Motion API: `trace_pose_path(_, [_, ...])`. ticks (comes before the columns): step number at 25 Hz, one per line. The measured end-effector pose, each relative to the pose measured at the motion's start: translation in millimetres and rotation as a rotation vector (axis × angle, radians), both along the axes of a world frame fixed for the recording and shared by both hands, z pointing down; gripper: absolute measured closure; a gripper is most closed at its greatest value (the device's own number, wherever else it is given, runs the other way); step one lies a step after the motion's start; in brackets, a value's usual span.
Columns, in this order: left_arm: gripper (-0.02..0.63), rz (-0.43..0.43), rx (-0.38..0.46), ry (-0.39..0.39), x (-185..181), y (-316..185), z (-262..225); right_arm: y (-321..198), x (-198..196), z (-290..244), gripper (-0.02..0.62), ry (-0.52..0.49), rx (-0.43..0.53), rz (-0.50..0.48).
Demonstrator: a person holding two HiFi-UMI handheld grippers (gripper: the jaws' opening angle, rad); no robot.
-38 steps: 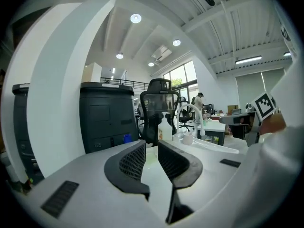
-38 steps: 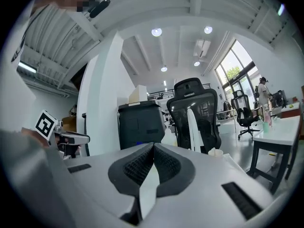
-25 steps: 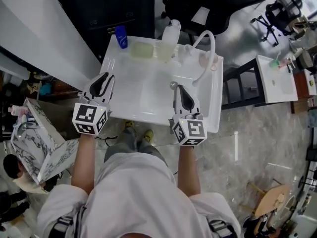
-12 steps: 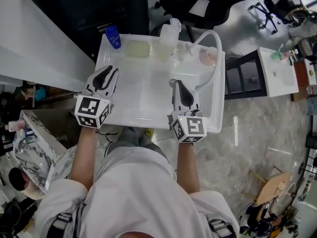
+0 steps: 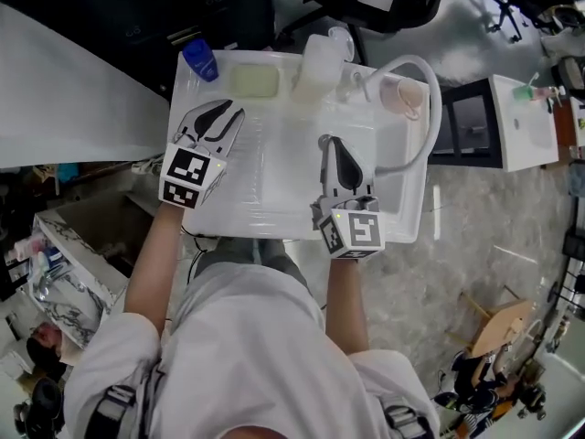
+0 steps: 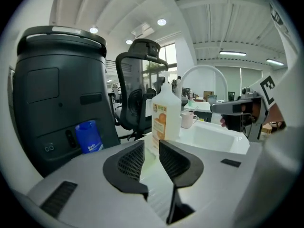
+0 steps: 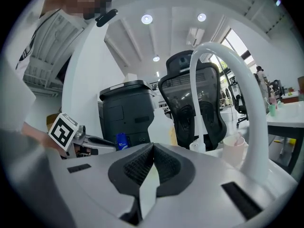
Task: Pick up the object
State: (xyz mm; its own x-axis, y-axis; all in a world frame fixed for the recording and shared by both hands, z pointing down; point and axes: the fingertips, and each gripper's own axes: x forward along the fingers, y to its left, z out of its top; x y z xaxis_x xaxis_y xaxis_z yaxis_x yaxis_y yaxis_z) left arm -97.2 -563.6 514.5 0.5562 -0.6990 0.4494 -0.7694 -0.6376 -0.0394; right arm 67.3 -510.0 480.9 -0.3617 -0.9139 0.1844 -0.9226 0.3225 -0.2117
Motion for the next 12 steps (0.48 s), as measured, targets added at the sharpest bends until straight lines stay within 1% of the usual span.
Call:
trace_pose_path(5, [0.514,0.101,-0.025,-0.081,23.4,-18.2,32.2,-10.9,-1.6,11.8,0.588,0.003,-0.017,-0.004])
trace_pose_path(8, [0.514,0.151,-0.054,-0.131,36.5,-29.3,55.7,-16.5,-0.2,19.2,0.588,0.008,-0.030,-0.006])
trace_pose_path(12, [0.512,0.212,-0.096,-0.219,50.0,-43.3,92.0,-23.6,-0.4,26.9,0.588,0.014,-0.034,-0.020])
